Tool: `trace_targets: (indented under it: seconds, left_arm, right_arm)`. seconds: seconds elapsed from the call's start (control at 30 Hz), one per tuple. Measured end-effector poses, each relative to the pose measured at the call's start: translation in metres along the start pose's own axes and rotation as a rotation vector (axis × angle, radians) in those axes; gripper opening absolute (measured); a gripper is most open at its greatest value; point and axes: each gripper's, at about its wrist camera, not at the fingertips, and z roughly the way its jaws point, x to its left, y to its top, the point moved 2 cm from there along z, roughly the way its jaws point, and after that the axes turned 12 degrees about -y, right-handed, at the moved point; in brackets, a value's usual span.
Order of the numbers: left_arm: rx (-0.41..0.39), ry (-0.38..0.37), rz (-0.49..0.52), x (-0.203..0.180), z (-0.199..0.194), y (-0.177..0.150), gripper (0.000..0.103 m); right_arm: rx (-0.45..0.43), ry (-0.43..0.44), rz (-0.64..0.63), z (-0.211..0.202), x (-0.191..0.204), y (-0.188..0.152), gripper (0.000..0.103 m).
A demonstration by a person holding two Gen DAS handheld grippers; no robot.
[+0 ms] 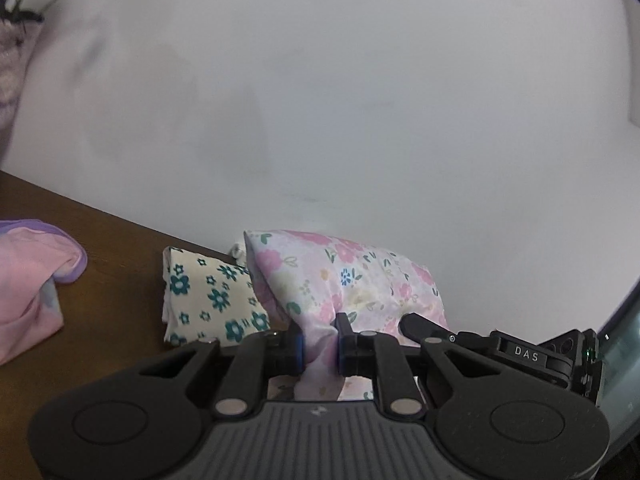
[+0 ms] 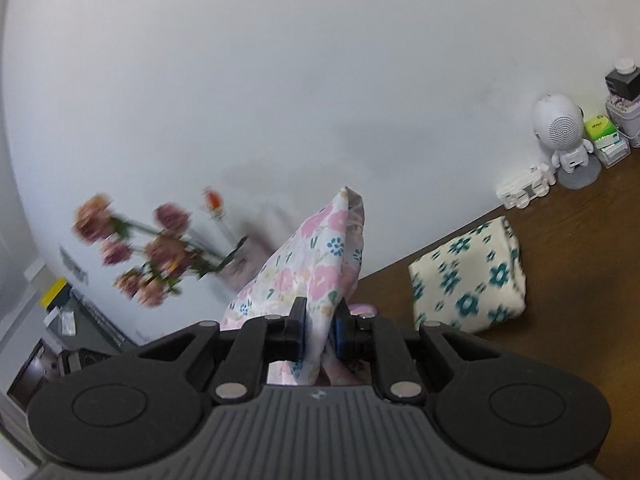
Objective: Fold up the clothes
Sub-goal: 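Carry the held dress with both grippers toward the cream floral fabric, then lower the dress onto the cream floral fabric and open both grippers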
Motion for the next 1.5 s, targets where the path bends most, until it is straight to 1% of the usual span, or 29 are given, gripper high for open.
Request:
trace_targets:
  seconds: [0.17,0.37,0.53,0.63,0.7,0.77,0.8,0.83,0.87,0.9,0.93,0.97,1.03,1.07,1.13,1.17,1.2,1.23,1.27,1.3,1.4,1.47,1.5]
  left_arm:
    - [0.031,0.044,-0.038,0.049,0.061,0.023,0.013]
    - [0.063,0.085,-0.070,0.106,0.122,0.029,0.013]
    - [0.094,0.130,-0.125,0.143,0.151,0.023,0.013]
    - [0.093,0.129,-0.162,0.158,0.155,0.019,0.014]
    - [0.082,0.122,-0.196,0.167,0.155,0.016,0.018]
    - [0.074,0.121,-0.216,0.172,0.155,0.014,0.031]
    - [0.071,0.122,-0.220,0.173,0.154,0.013,0.032]
    - [0.068,0.111,-0.204,0.172,0.152,0.013,0.032]
    - [0.065,0.107,-0.179,0.168,0.148,0.015,0.037]
    - [0.054,0.118,-0.157,0.166,0.144,0.017,0.041]
    - [0.043,0.131,-0.136,0.165,0.140,0.019,0.053]
    - [0.018,0.149,-0.109,0.161,0.132,0.022,0.060]
    - [-0.066,0.194,-0.040,0.153,0.114,0.033,0.061]
    - [-0.110,0.208,-0.010,0.148,0.107,0.035,0.061]
    - [-0.141,0.178,0.042,0.135,0.105,0.038,0.057]
    - [-0.155,0.162,0.068,0.128,0.104,0.040,0.045]
    - [-0.128,0.174,0.114,0.120,0.112,0.039,0.035]
    - [-0.097,0.189,0.163,0.111,0.120,0.038,0.018]
    - [-0.069,0.211,0.194,0.106,0.129,0.035,0.013]
    - [-0.041,0.234,0.224,0.101,0.139,0.032,0.013]
    - [0.003,0.251,0.236,0.100,0.159,0.024,0.014]
    - [0.038,0.307,0.238,0.106,0.173,0.023,0.014]
    - [0.056,0.335,0.240,0.109,0.180,0.022,0.014]
  right_arm:
    - [0.017,-0.050,0.059,0.064,-0.037,0.027,0.013]
    - [0.053,-0.084,0.154,0.139,-0.093,0.042,0.013]
    - [0.080,-0.114,0.200,0.181,-0.124,0.041,0.013]
    - [0.094,-0.118,0.226,0.196,-0.136,0.035,0.014]
    - [0.095,-0.110,0.248,0.203,-0.143,0.031,0.015]
    - [0.087,-0.106,0.266,0.205,-0.148,0.028,0.018]
    - [0.082,-0.102,0.272,0.205,-0.150,0.027,0.021]
    - [0.071,-0.101,0.261,0.201,-0.149,0.028,0.031]
    - [0.059,-0.100,0.249,0.198,-0.148,0.029,0.044]
    - [0.048,-0.098,0.237,0.194,-0.148,0.030,0.050]
    - [0.021,-0.112,0.202,0.186,-0.144,0.032,0.060]
    - [-0.006,-0.127,0.166,0.179,-0.141,0.035,0.071]
    - [-0.090,-0.182,0.083,0.159,-0.133,0.043,0.076]
    - [-0.124,-0.219,0.049,0.151,-0.128,0.046,0.076]
    - [-0.191,-0.261,-0.055,0.142,-0.107,0.047,0.074]
    - [-0.225,-0.282,-0.108,0.138,-0.097,0.047,0.066]
    - [-0.241,-0.286,-0.177,0.140,-0.082,0.045,0.061]
    - [-0.246,-0.290,-0.233,0.144,-0.070,0.044,0.049]
    - [-0.241,-0.301,-0.294,0.151,-0.056,0.041,0.041]
    - [-0.228,-0.321,-0.344,0.160,-0.047,0.037,0.040]
    - [-0.188,-0.383,-0.492,0.189,-0.021,0.024,0.036]
    - [-0.159,-0.463,-0.558,0.204,-0.021,0.021,0.034]
    - [-0.144,-0.484,-0.561,0.210,-0.025,0.021,0.034]
